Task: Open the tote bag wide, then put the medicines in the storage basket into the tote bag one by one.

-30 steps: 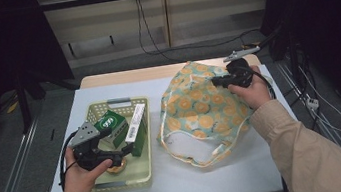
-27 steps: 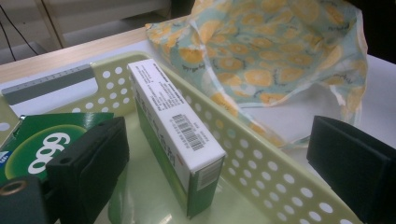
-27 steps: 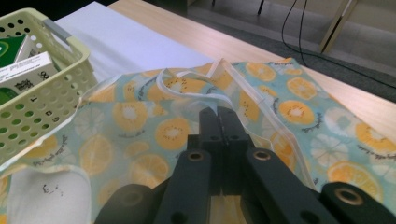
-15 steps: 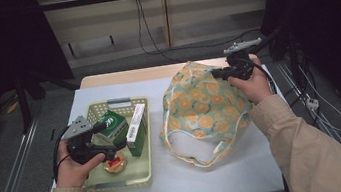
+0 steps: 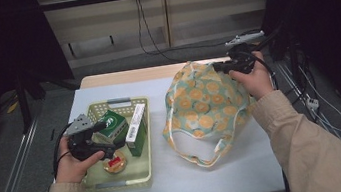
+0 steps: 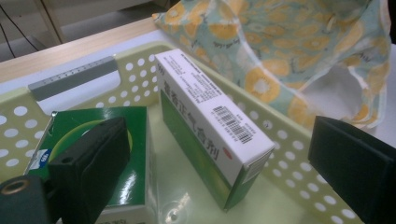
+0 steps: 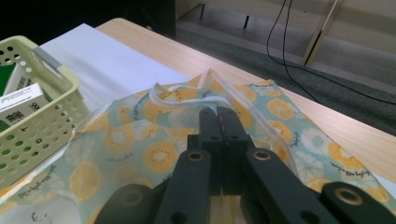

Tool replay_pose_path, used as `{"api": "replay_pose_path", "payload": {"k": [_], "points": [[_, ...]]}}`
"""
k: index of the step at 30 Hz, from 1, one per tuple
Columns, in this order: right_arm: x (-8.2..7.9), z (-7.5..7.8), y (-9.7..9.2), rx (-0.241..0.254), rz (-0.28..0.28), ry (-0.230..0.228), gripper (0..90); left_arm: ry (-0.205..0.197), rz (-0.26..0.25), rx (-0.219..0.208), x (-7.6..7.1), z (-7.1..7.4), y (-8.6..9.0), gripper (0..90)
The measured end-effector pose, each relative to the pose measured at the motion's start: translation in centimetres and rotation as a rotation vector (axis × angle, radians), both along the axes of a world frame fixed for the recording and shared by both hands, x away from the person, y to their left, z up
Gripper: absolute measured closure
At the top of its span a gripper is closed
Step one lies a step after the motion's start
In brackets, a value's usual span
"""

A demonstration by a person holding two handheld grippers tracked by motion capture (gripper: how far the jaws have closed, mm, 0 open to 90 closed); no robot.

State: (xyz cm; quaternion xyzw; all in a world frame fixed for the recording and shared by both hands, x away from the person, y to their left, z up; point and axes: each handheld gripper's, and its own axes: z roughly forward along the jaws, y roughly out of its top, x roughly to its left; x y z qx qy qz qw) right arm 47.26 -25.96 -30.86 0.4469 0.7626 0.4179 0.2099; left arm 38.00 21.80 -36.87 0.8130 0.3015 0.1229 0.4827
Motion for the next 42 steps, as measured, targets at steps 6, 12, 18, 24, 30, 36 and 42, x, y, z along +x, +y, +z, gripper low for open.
{"api": "replay_pose_path", "payload": {"k": [6, 12, 18, 24, 30, 36, 42], "points": [[0.3, -0.2, -0.5, 0.007, -0.012, 0.011, 90.0, -0.007, -0.020, 0.009, 0.3, -0.3, -0.1, 5.6], [0.1, -0.1, -0.7, 0.010, -0.013, 0.006, 90.0, 0.003, -0.023, 0.028, 0.6, -0.6, 0.0, 5.6], [0.0, -0.1, -0.6, 0.004, -0.009, 0.008, 90.0, 0.015, -0.056, 0.041, 0.8, -0.9, -0.5, 5.6], [0.0, -0.3, -0.3, 0.010, -0.006, 0.013, 90.0, 0.016, -0.070, 0.065, 0.8, -1.1, -0.4, 5.5], [0.2, -0.5, -0.2, 0.007, -0.004, 0.024, 90.0, 0.031, -0.086, 0.081, 0.6, -2.0, -0.3, 5.5], [0.3, -0.7, -0.1, 0.009, -0.004, 0.029, 90.0, 0.024, -0.104, 0.105, 0.4, -2.5, -0.2, 5.0], [0.3, -0.7, 0.2, 0.006, 0.004, 0.027, 90.0, 0.035, -0.126, 0.094, 0.4, -2.5, -0.1, 7.0]]}}
